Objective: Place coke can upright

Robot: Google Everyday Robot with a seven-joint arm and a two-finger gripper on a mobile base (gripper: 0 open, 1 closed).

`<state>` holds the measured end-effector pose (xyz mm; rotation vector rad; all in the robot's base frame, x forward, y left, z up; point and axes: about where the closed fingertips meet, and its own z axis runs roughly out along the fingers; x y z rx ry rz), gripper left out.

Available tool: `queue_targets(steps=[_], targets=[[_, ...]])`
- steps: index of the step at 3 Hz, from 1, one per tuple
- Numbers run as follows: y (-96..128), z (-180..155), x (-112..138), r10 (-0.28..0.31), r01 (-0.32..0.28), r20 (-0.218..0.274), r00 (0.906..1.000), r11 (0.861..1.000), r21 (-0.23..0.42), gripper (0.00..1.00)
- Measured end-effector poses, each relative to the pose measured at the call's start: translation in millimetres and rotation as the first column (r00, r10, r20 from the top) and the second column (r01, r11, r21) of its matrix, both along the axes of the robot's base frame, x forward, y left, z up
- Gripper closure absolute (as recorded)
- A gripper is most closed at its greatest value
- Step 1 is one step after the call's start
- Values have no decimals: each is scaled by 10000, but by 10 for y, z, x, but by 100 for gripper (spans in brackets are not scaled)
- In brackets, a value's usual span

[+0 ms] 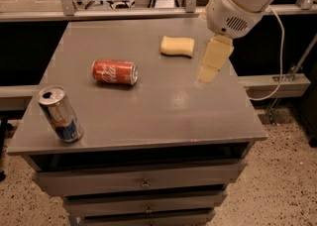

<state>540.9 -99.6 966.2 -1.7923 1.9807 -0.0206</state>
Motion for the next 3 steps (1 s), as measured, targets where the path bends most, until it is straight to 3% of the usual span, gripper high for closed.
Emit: queue_targets(steps=[1, 3], targets=[[23, -1, 10, 15, -15, 16, 10000, 10000, 33, 0], [793, -247, 347, 648, -637, -156, 9978, 9960, 630, 0]])
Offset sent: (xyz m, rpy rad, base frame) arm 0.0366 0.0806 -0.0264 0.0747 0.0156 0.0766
